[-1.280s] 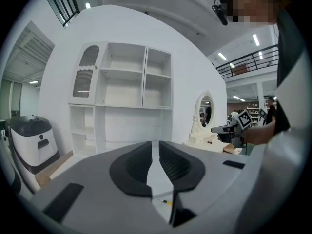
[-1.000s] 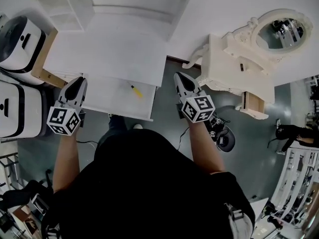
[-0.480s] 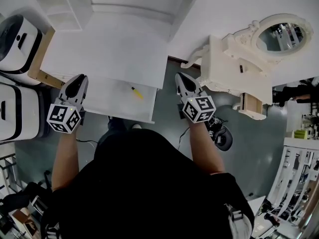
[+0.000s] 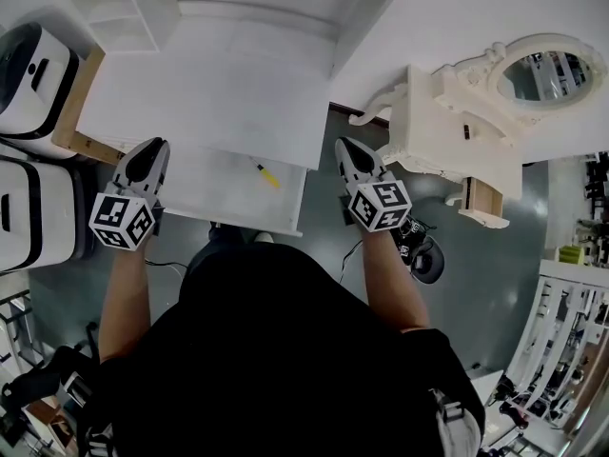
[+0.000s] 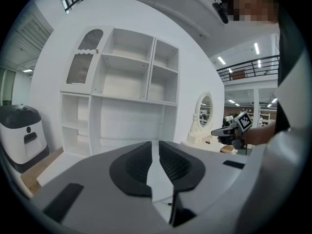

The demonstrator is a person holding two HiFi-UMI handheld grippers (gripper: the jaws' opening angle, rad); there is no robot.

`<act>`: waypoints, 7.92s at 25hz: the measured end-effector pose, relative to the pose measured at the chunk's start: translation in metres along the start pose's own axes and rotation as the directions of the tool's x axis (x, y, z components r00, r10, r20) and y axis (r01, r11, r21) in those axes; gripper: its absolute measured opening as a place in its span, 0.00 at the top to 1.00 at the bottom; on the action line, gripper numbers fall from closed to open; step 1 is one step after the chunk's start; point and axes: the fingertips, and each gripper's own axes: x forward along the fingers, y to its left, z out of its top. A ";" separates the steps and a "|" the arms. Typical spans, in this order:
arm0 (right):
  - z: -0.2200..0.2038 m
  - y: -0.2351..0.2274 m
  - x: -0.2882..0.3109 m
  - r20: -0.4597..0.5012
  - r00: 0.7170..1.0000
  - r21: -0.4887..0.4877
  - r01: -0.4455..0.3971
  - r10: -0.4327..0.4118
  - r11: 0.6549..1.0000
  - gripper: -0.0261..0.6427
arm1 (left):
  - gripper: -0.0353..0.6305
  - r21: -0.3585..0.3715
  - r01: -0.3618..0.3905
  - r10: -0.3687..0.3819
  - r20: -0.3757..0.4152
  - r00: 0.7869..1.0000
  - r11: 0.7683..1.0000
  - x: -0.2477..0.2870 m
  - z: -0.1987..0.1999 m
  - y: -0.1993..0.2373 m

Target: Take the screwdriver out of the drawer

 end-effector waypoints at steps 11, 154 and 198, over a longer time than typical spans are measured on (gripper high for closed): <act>-0.057 0.011 0.042 -0.137 0.991 0.007 -0.013 0.013 1.000 0.94 | 0.86 -0.038 0.002 -0.004 -0.047 0.999 0.999 0.007 -0.023 0.027; -0.460 0.092 0.171 -0.868 0.496 -0.226 -0.332 -0.034 0.916 0.84 | 0.86 -0.117 0.085 -0.113 -0.265 0.957 0.990 0.074 -0.146 0.110; -0.155 0.064 0.092 -0.447 0.894 -0.176 -0.094 0.006 0.980 0.84 | 0.86 0.025 0.020 -0.018 -0.077 0.997 0.999 0.001 -0.026 0.034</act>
